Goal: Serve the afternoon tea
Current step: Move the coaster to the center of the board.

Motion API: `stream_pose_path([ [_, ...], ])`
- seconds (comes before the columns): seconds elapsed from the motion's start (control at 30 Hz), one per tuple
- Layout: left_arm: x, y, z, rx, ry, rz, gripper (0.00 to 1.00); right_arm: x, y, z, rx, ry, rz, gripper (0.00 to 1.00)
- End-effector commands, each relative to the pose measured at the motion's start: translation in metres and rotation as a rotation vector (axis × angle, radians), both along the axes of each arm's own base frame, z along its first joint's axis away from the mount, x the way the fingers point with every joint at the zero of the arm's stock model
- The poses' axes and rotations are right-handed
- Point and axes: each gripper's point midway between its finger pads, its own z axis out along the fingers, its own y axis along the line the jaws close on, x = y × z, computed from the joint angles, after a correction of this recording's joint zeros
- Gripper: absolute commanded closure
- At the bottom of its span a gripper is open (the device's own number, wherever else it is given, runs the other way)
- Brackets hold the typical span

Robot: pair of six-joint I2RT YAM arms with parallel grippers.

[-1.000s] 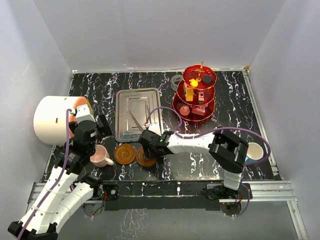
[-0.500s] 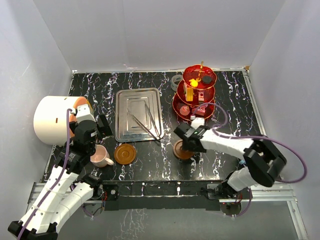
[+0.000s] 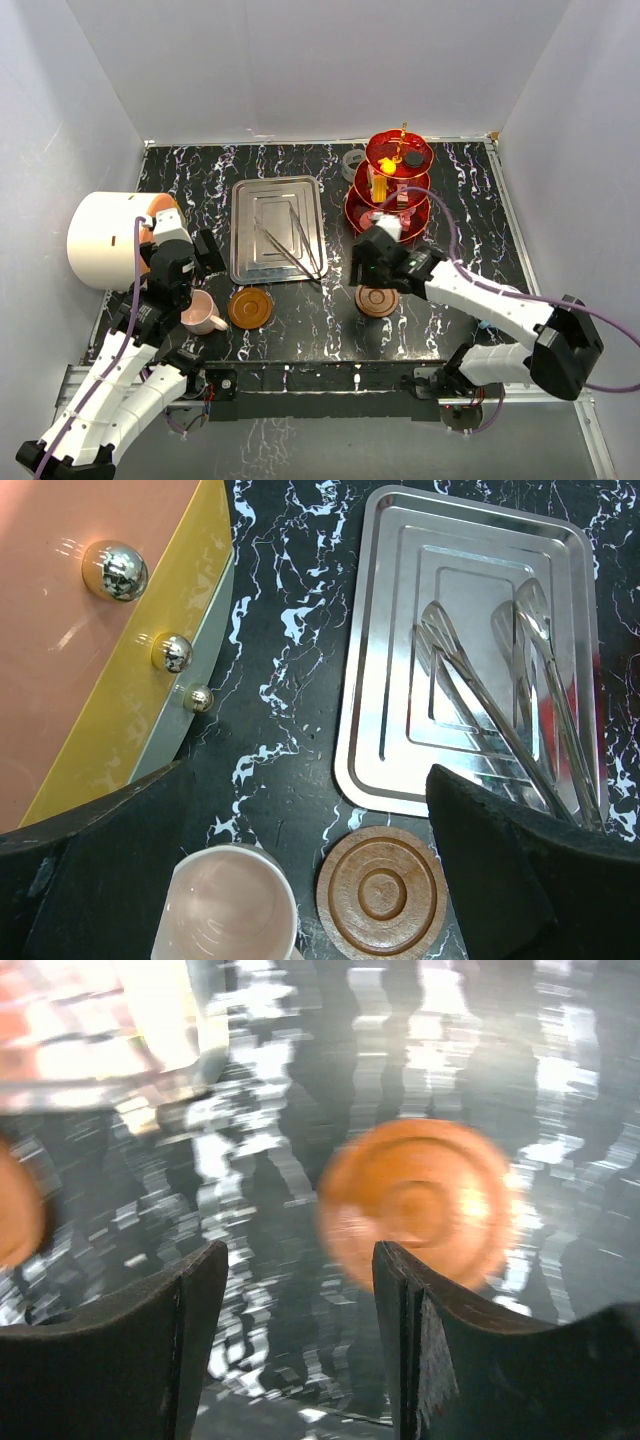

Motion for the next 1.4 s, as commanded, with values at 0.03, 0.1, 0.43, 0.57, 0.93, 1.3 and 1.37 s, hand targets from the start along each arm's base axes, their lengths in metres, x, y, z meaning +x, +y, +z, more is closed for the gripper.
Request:
stream_pose_path([
  [0.03, -0.001, 0.009, 0.008, 0.010, -0.024, 0.043, 0.01, -0.018, 0.126, 0.044, 0.194, -0.086, 0.249, 0.41],
  [0.1, -0.004, 0.013, 0.010, 0.010, -0.033, 0.071, 0.01, -0.030, 0.165, 0.040, 0.210, -0.073, 0.307, 0.41],
  [0.43, -0.017, 0.038, 0.025, -0.017, -0.114, 0.205, 0.01, -0.061, 0.267, -0.024, 0.122, -0.022, 0.399, 0.39],
  [0.57, -0.022, 0.043, 0.030, -0.028, -0.138, 0.230, 0.01, -0.055, 0.276, -0.036, 0.045, -0.033, 0.384, 0.37],
  [0.93, -0.022, 0.043, 0.029, -0.025, -0.132, 0.229, 0.01, -0.033, 0.278, -0.052, -0.083, -0.040, 0.364, 0.35],
  [1.3, -0.022, 0.042, 0.028, -0.027, -0.130, 0.222, 0.01, -0.046, 0.164, -0.080, -0.308, -0.005, 0.234, 0.38],
  [1.37, -0.021, 0.041, 0.028, -0.027, -0.129, 0.220, 0.01, -0.055, 0.136, -0.079, -0.315, 0.008, 0.202, 0.39],
])
